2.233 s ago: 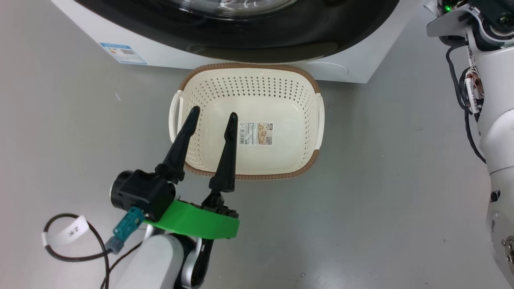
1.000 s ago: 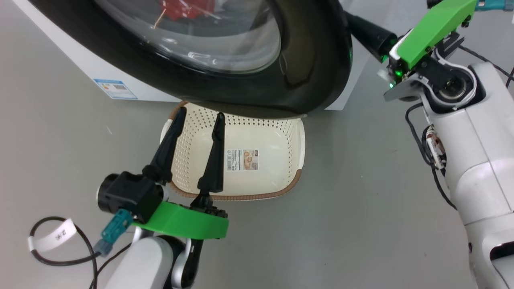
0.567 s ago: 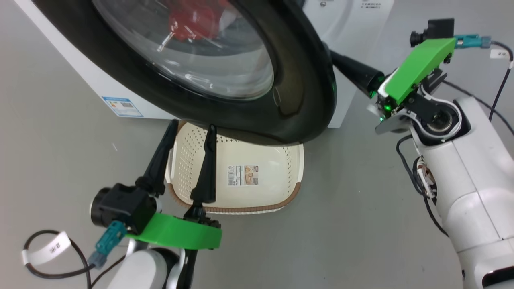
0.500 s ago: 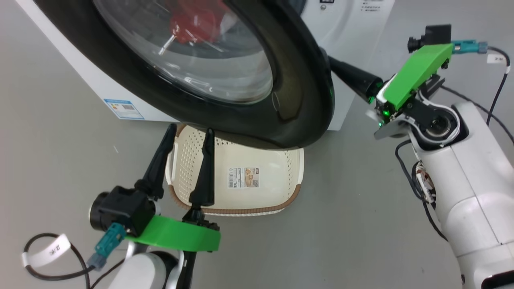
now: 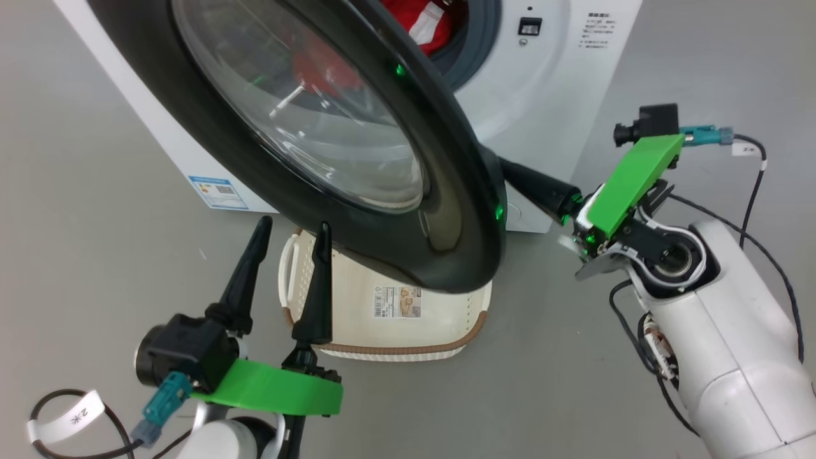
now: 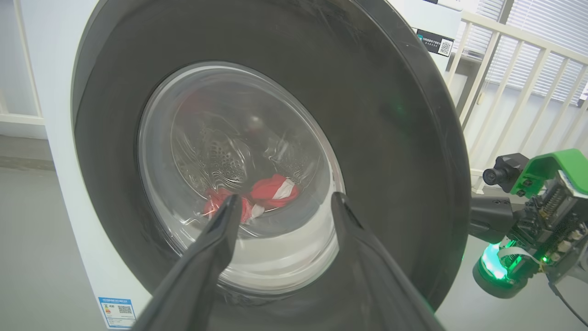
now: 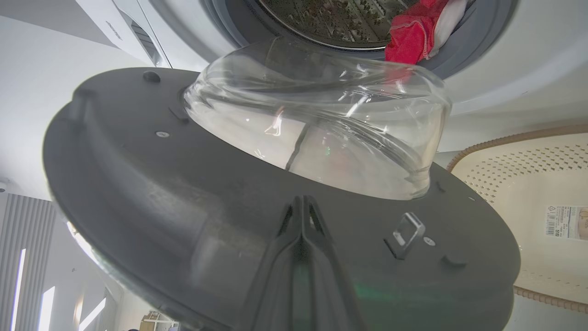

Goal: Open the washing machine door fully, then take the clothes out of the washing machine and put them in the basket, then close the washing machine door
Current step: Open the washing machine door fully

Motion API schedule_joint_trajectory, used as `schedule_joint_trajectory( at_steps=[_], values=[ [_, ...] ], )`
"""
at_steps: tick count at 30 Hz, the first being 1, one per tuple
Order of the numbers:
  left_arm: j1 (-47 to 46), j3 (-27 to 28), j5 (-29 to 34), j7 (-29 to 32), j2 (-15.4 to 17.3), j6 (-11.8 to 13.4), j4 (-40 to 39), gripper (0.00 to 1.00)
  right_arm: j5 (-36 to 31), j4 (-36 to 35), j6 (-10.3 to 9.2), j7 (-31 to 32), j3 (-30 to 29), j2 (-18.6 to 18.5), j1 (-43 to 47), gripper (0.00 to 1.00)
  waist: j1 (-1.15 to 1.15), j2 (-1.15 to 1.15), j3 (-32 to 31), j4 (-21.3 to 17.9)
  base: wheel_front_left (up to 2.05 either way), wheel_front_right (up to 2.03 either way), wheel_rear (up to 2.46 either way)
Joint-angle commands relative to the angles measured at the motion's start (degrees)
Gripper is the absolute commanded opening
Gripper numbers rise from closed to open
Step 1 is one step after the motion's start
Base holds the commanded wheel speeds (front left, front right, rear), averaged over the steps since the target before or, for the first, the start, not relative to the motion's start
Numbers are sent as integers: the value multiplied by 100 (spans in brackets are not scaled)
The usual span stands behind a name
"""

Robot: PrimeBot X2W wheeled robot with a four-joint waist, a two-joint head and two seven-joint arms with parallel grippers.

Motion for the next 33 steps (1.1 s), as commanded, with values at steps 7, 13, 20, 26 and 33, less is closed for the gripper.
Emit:
schedule_joint_trajectory(
  at_steps=[7, 13, 20, 26, 33],
  values=[
    [94, 196, -82, 7, 119, 77, -199, 100, 273, -407, 44, -70, 383, 150, 255, 0, 0, 0, -203, 277, 0, 0, 0],
    [229, 223, -117, 2, 158, 126, -241, 100, 376, -575, 44, -99, 563, 150, 438, 0, 0, 0, -346, 423, 0, 0, 0],
    [365, 246, -144, 4, 207, 178, -337, 100, 408, -791, 44, -82, 740, 150, 685, 0, 0, 0, -446, 544, 0, 0, 0],
    [418, 233, -165, 10, 216, 205, -405, 100, 427, -994, 44, -78, 868, 145, 875, 0, 0, 0, -453, 658, 0, 0, 0],
    [443, 234, -177, 15, 232, 245, -449, 100, 487, -1155, 44, -73, 1016, 144, 1014, 0, 0, 0, -448, 817, 0, 0, 0]
  ],
)
